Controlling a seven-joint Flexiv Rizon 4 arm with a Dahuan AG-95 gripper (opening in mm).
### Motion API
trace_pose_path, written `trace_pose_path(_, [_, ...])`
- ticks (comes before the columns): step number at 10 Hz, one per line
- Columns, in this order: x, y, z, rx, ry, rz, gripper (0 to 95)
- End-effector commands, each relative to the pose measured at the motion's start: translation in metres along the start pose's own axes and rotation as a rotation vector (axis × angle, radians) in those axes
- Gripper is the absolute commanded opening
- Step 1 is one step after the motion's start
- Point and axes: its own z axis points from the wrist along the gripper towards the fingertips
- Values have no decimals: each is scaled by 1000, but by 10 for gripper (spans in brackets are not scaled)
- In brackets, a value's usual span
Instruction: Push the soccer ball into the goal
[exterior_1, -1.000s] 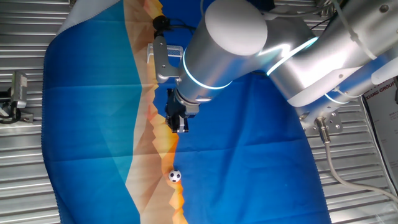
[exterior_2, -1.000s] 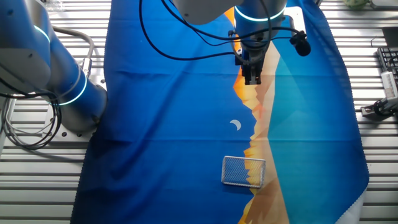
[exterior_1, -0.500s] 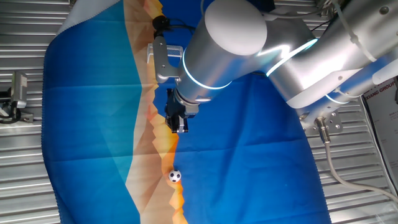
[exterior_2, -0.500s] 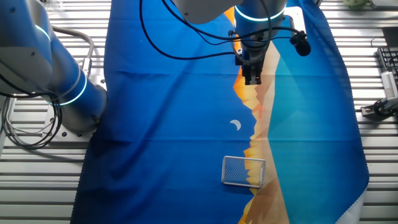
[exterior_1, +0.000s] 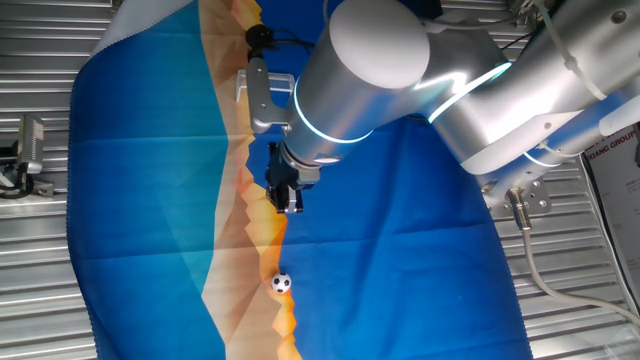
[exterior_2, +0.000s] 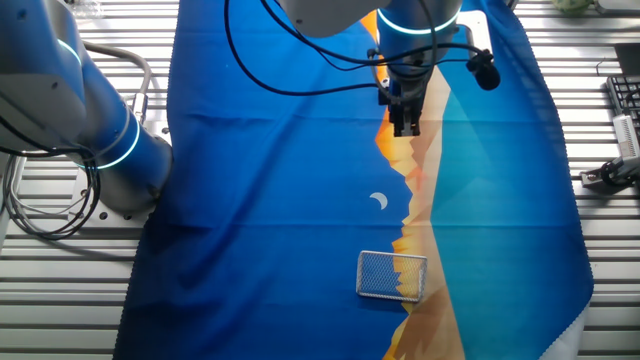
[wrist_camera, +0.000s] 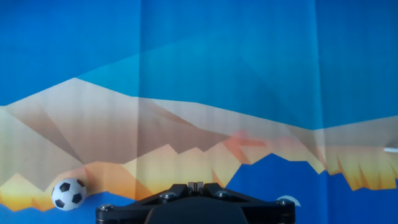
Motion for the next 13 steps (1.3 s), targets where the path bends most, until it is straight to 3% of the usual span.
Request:
trace_pose_path(1, [-1,1,0,-1,2,-1,0])
trace_pose_path(9, [-1,1,1,-12,-7,-9,0])
trace_pose_path(12, [-1,1,1,-16,2,-82,0])
trace_pose_path(13, [-1,1,1,-13,19,-124,0])
